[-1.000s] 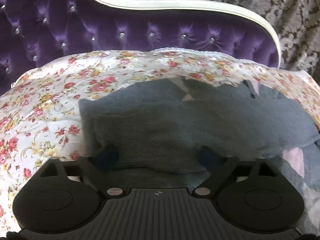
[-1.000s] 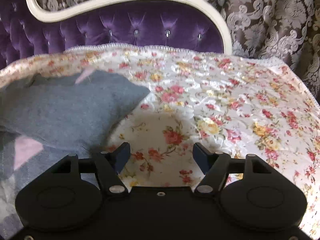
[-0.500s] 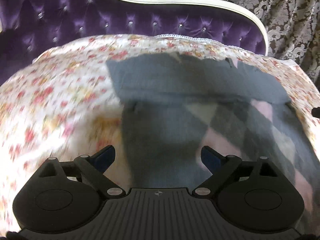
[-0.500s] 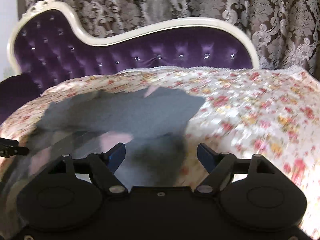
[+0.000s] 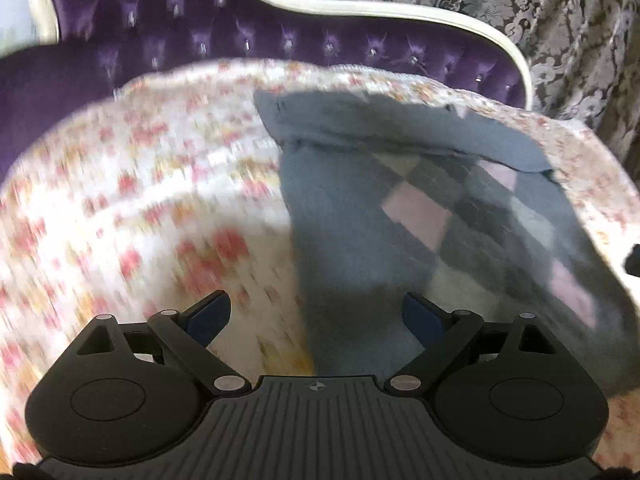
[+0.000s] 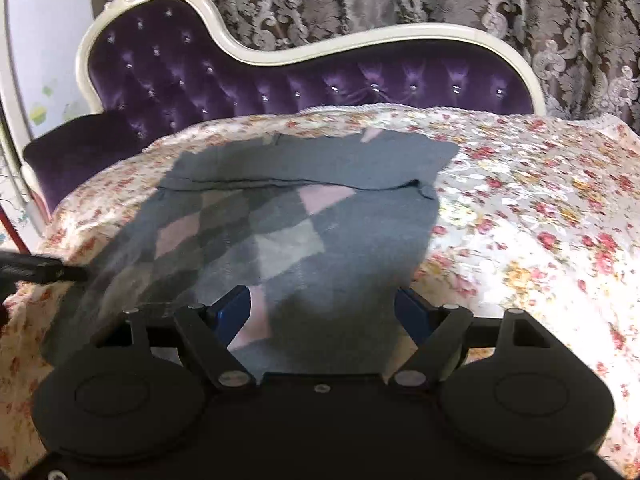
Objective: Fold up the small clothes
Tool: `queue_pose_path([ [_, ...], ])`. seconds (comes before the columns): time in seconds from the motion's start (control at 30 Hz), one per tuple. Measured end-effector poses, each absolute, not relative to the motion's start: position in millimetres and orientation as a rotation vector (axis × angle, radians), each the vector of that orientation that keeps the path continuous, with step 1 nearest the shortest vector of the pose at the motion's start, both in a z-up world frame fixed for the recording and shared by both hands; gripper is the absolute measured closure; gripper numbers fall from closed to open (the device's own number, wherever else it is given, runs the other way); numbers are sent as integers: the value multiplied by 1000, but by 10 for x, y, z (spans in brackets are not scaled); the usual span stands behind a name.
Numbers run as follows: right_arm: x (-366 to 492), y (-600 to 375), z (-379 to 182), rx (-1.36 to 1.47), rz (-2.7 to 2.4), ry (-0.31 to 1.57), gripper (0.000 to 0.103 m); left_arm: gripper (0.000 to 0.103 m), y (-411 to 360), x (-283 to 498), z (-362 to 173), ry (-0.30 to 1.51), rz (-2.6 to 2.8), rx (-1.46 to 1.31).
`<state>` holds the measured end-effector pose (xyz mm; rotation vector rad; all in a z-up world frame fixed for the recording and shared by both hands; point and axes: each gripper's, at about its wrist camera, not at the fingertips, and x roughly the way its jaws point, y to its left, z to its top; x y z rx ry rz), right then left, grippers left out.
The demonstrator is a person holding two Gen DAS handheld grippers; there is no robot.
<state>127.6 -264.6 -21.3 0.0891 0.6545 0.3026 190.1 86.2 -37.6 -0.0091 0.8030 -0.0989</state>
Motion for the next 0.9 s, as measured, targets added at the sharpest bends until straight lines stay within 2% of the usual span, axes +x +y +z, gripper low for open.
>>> queue_pose_path([
  [0.13,1308,-2472,-167,93,319,617,20,10,842,2349,-316,757,-34,50],
  [0.2,1337,-2376,-174,94,338,608,13,10,842,2609,-346,759,-15,62],
  [0.5,1504,-2043,-362,101,393,646,13,10,965,3383,-573,822,57,11],
  [0.9,1522,-1950,-547,96,407,710,13,8,1346,3571,-730,836,271,-49],
])
